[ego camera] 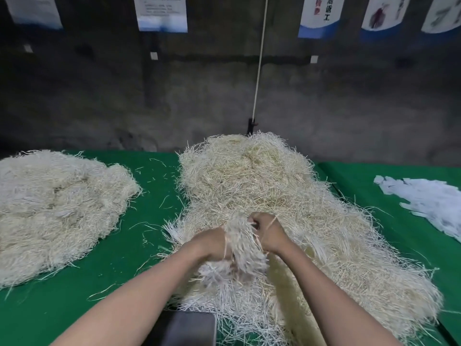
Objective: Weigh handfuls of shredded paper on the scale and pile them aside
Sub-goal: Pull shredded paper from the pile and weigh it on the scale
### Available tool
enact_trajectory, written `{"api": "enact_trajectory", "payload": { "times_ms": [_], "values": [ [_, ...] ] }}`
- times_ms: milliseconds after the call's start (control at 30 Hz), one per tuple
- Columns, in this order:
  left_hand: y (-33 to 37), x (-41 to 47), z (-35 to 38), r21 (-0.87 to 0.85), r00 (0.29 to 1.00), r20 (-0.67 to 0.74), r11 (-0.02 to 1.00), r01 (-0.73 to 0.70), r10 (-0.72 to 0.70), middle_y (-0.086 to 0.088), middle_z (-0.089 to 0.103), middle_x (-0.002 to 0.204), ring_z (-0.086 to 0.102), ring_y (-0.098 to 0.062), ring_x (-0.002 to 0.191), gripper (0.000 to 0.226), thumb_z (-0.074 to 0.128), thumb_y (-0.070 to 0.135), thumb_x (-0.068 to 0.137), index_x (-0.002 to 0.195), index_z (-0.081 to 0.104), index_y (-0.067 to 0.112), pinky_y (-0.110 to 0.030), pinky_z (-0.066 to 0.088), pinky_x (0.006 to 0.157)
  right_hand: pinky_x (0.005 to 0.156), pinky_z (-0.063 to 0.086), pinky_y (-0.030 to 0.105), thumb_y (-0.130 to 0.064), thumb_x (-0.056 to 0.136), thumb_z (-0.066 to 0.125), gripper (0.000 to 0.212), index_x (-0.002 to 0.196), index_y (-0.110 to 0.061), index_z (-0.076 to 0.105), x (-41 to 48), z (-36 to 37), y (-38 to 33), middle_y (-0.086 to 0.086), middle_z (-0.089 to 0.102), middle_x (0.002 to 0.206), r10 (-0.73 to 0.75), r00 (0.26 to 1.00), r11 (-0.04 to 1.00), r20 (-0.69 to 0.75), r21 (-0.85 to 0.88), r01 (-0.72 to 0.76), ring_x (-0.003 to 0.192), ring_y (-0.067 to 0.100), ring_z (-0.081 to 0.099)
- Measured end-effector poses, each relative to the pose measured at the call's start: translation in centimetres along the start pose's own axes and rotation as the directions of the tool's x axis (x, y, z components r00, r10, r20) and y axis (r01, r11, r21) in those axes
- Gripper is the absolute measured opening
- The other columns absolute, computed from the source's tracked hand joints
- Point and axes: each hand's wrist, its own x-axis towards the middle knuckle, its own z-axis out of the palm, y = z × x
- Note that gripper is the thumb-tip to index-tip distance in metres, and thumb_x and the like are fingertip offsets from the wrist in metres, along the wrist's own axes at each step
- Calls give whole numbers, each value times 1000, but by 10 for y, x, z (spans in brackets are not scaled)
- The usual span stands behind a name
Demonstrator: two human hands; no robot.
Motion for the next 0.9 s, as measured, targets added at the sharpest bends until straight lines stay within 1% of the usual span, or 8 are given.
{"api": "enact_trajectory", "payload": {
  "times_ms": [67,133,200,267,500,667,800,900],
  "values": [
    [-5,13,-6,-519,975,-183,855,16,-129,-4,57,87,54,-14,71,5,55,12,89,88,59,10,-28,45,62,52,36,20,-16,95,52,26,71,-25,46,3,1,13,-8,48,61,-40,999,999,-20,23,41,54,7,44],
    [-3,22,-22,-941,972,-70,339,11,-226,-6,57,118,53,-23,110,25,61,19,88,112,58,11,-47,44,93,57,39,22,-24,99,45,31,68,-23,46,3,2,29,-7,50,67,-36,999,999,-30,25,37,60,8,48],
    [1,27,-37,-995,983,-23,-93,-40,-183,-18,57,128,54,-37,117,36,59,21,90,124,54,10,-60,39,100,65,46,22,-26,104,32,38,69,-20,46,2,5,51,-5,52,71,70,997,996,42,-63,-67,64,9,50],
    [0,30,-55,-965,976,-53,-240,-104,-212,-23,61,121,59,-41,111,38,56,21,91,126,54,7,-60,39,99,76,49,29,-26,104,26,39,73,-15,46,-2,10,85,3,56,81,206,976,956,65,-228,-187,72,14,51],
    [0,20,-56,-898,907,-258,429,-98,-333,-8,53,130,35,-30,133,30,64,15,83,111,56,19,-54,19,112,83,50,22,-17,96,47,12,101,-22,56,-7,0,85,-2,62,109,224,973,942,49,-267,-204,90,8,60],
    [-12,3,-39,-353,856,-510,929,-115,-88,-2,61,82,61,-16,71,21,54,-10,79,84,63,8,-36,55,70,97,46,37,-50,87,54,51,135,-35,43,-8,-44,-34,-10,44,142,-240,868,932,-435,147,332,103,4,55],
    [-19,-32,-29,402,640,-652,901,-163,407,-12,67,85,66,-32,75,43,68,-16,66,101,67,7,-39,58,63,113,14,45,-72,59,63,99,139,-61,5,-16,-16,-84,-25,-6,155,-436,898,872,59,273,406,143,3,2],
    [-21,-59,-36,433,666,-645,897,-87,376,-3,64,82,61,-21,69,33,65,1,81,112,61,13,-31,55,62,115,12,36,-70,44,73,132,148,-42,-4,-23,22,-83,-17,-10,156,-387,872,919,300,205,337,140,2,-2]
  ]
}}
